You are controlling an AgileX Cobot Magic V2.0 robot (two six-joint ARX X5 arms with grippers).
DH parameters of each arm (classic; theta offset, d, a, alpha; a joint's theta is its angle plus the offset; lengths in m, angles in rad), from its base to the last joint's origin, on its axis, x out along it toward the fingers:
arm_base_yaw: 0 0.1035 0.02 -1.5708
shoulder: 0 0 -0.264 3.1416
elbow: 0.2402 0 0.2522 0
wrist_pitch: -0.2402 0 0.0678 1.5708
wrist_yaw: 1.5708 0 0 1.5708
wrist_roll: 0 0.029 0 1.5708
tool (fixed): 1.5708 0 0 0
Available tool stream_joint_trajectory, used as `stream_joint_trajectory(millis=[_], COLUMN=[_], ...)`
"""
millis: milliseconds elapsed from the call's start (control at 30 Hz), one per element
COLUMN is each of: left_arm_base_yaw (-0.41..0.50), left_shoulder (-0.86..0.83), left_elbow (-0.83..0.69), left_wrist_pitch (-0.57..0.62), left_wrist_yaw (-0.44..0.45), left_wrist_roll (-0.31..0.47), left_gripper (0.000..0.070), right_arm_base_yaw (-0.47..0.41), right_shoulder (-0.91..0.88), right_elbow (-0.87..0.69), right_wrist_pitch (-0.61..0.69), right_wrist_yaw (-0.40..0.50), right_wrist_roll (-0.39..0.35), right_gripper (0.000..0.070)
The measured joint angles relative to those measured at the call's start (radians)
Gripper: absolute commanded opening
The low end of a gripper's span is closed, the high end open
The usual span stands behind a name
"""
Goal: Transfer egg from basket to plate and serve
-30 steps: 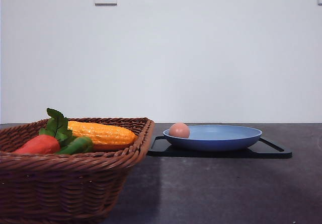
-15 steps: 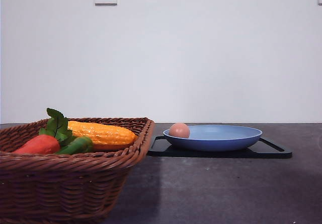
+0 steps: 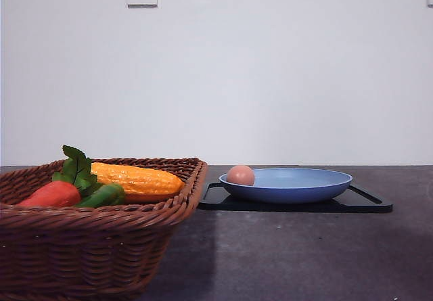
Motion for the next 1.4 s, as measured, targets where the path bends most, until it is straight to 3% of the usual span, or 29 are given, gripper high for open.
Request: stream_joint_trajectory(millis=[1400], left_arm_base_yaw=[0.000], left_shoulder=[0.000], left_elbow=[0.000], left_wrist_pitch=[0.000], left_wrist_yaw=[0.000], left_wrist_roll=[0.000], left_gripper=[0.0000], right_arm_base_yaw=[0.000], right_shoulder=[0.000], right_elbow=[0.000], right_wrist_pitch=[0.000], right_wrist_yaw=[0.000], right_wrist_roll=[0.001], right_gripper=[0.0000])
